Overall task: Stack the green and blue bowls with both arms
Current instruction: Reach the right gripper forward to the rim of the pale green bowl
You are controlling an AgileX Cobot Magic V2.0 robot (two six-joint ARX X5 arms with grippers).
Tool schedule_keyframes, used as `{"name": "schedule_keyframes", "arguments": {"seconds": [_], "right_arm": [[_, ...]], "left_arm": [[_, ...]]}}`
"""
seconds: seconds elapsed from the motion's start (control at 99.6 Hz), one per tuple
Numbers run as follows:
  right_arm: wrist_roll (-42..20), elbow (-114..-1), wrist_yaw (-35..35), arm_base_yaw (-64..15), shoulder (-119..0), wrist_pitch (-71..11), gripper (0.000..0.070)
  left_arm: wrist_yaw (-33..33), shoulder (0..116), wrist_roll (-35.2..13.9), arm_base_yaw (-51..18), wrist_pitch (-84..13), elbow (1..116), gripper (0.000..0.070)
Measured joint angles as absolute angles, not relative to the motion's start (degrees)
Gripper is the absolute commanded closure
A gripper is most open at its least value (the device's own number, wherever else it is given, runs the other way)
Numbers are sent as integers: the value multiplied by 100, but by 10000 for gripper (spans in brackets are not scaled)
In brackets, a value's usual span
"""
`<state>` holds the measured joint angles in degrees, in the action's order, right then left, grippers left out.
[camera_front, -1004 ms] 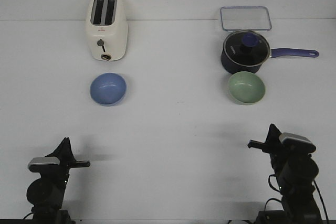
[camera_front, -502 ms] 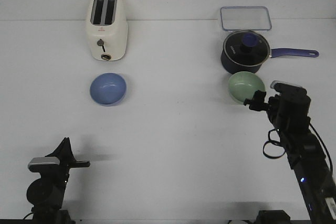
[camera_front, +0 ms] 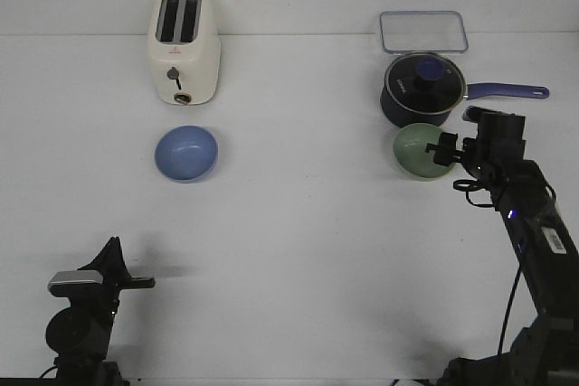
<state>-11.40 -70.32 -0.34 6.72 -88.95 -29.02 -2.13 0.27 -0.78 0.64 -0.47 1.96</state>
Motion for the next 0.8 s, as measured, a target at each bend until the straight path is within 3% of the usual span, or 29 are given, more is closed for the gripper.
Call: {"name": "schedule_keyframes", "arguments": {"seconds": [0.341, 0.432, 0.552, 0.803], "right_arm": [[-1052, -7172, -303, 751, -9675, -2884, 298], [-1026, -7172, -305, 751, -9786, -2812, 408], [-1011, -7175, -303, 755, -9832, -2757, 700], [-919, -7247, -307, 794, -9832, -2674, 700]], "left_arm": [[-213, 27, -80, 64, -47, 196, 685], [-213, 27, -80, 64, -47, 196, 685], [-213, 27, -80, 64, -47, 196, 685], [-213, 27, -80, 64, -47, 196, 685]]}}
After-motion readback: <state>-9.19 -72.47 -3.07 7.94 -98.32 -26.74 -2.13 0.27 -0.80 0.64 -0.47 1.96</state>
